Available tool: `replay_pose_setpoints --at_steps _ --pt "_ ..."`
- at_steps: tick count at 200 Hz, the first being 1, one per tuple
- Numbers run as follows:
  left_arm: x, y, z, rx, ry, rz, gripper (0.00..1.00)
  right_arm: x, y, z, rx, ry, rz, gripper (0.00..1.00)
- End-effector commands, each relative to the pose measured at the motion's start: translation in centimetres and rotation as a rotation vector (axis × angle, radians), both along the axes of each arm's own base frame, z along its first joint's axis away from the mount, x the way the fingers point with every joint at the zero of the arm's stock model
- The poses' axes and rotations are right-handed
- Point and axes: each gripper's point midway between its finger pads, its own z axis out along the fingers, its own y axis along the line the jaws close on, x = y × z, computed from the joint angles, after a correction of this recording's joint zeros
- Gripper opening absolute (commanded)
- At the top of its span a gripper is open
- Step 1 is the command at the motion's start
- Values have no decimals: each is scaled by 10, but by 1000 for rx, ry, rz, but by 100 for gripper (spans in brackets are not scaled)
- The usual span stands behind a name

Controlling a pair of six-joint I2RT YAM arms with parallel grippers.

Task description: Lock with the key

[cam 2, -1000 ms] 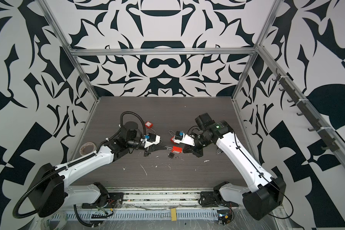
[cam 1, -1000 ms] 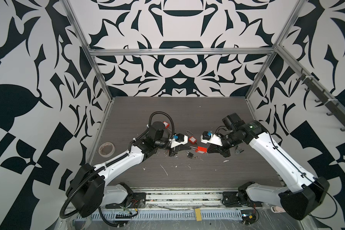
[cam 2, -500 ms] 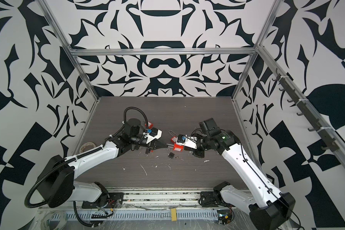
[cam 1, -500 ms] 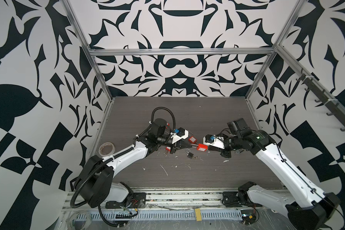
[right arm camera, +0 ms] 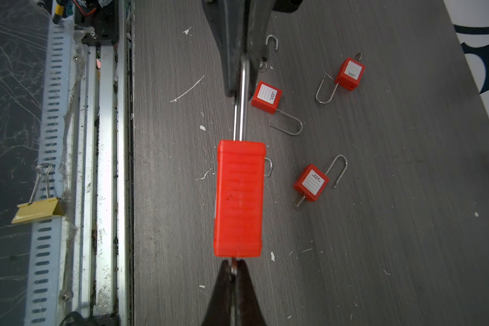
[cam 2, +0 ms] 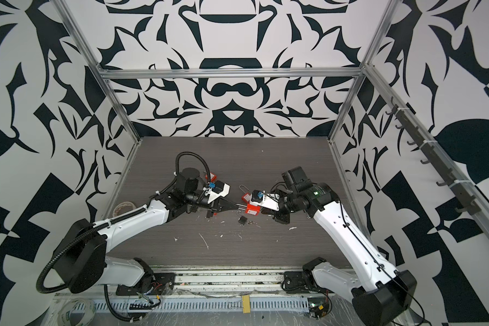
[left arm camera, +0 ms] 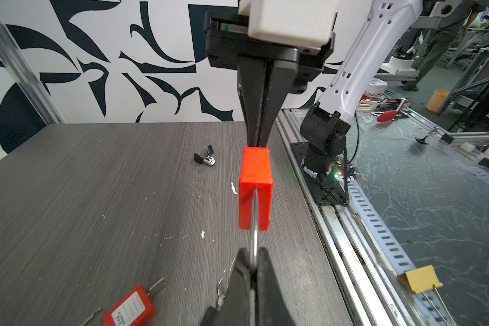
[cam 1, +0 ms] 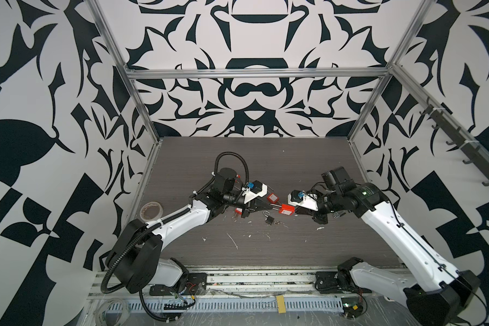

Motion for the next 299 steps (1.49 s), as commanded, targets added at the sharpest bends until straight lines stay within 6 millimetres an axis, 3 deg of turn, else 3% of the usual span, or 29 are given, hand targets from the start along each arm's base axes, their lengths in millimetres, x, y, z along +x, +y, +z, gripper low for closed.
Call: replay_pose_setpoints --at_steps 1,58,105,149,219,246,276,299 --pt "1 8 9 -15 -57 18 0 -22 -3 1 -11 121 22 0" --pt "-3 15 12 -13 -132 42 0 -25 -1 -2 -14 198 16 0" --pt "-7 12 1 24 4 2 0 7 -13 -10 -68 -70 -26 0" --pt "-3 9 0 25 55 -8 0 9 -13 -8 -65 -125 -6 0" --pt "0 17 3 10 -122 36 0 -15 -8 -13 -21 93 -3 0" --pt "-3 20 3 20 -153 27 0 -14 -8 -14 -5 119 -16 0" --pt "-4 19 2 29 -133 18 0 2 -11 -13 -17 7 -39 0" --pt "-1 17 1 37 -112 25 0 0 -14 -18 -34 24 -45 0"
